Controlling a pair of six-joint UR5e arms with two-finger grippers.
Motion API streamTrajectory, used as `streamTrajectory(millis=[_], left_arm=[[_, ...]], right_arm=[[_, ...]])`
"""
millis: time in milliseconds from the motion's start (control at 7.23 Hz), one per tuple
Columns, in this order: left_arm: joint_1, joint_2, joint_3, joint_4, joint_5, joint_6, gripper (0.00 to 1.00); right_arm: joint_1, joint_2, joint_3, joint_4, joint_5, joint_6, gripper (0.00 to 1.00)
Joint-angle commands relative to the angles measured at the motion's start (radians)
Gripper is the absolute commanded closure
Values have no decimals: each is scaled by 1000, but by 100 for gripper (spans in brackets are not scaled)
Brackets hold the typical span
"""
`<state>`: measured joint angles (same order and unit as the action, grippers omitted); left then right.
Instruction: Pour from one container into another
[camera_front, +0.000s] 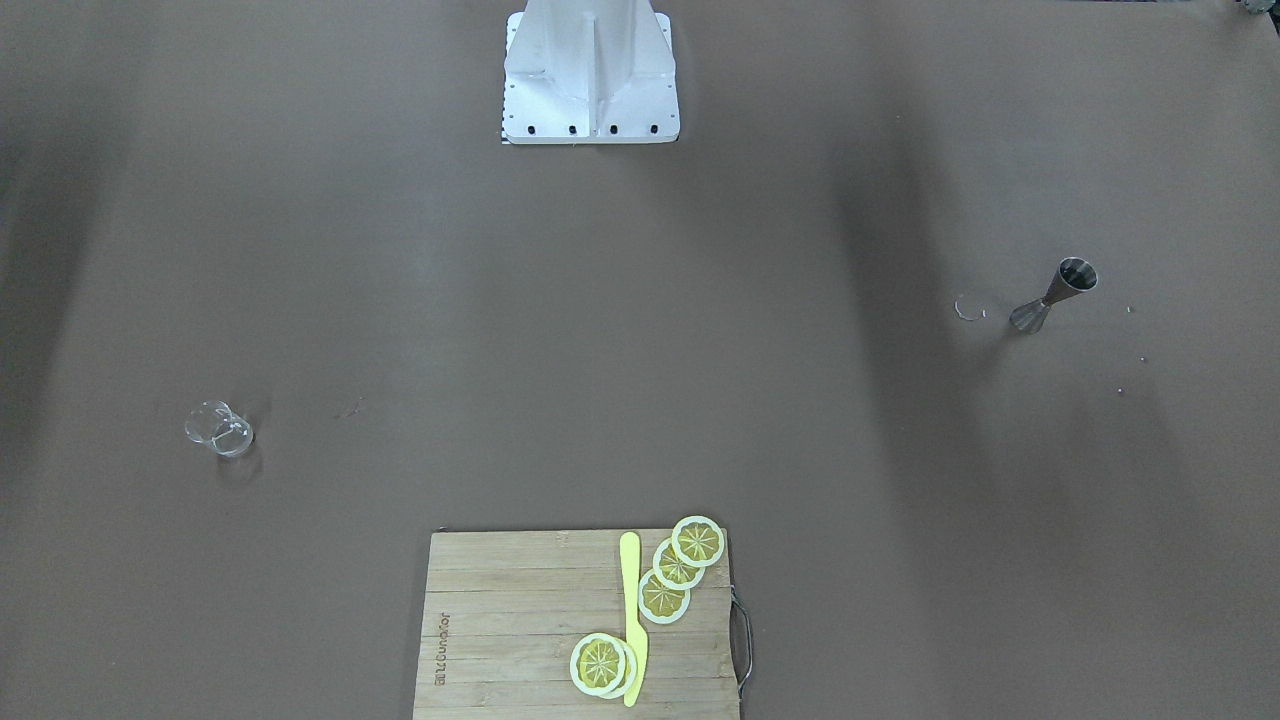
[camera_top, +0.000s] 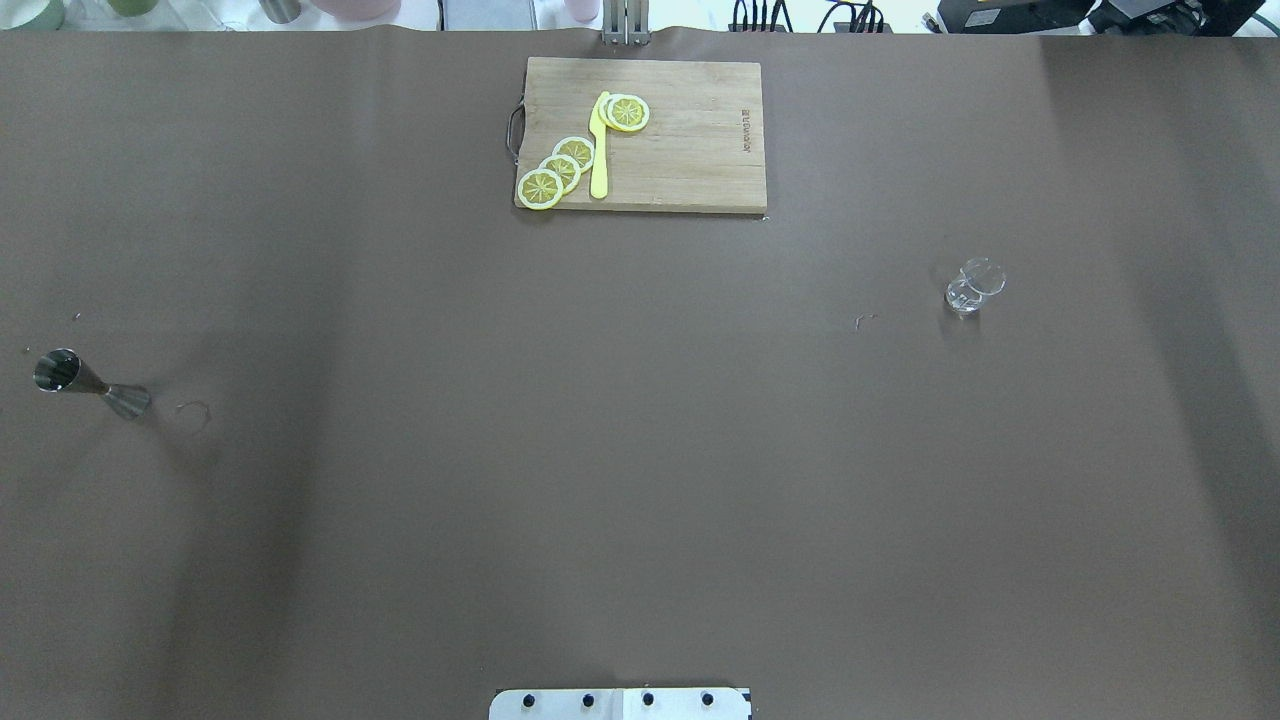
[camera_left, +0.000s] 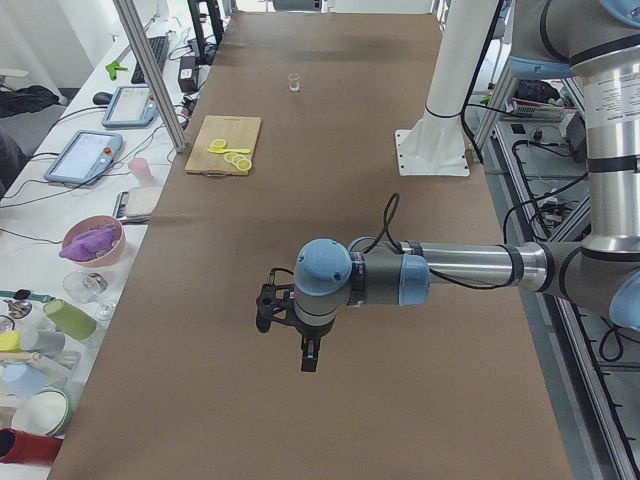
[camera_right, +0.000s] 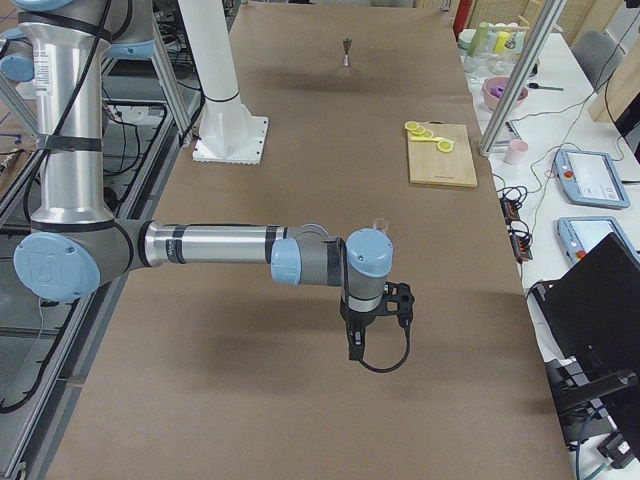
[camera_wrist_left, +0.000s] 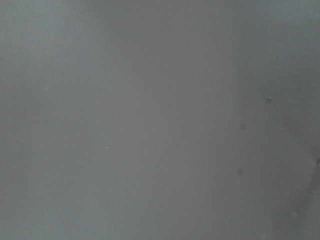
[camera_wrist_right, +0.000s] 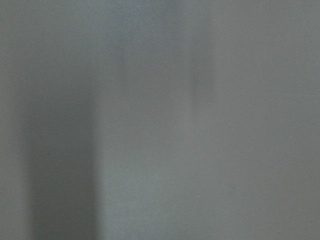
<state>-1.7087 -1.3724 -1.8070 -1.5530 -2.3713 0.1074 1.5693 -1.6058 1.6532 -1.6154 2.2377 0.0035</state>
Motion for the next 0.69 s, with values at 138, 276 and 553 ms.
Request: streamTrajectory(millis=[138,276,553], left_arm=[[1,-4,0,1,-2,0,2],[0,-4,0,1,0,0,2],[0,-2,0,1,0,0,2]], right_arm=[[0,13,2,-9,2,3,0],[0,15,2,-9,3,1,0],[0,12,0,-9,8,1,0]])
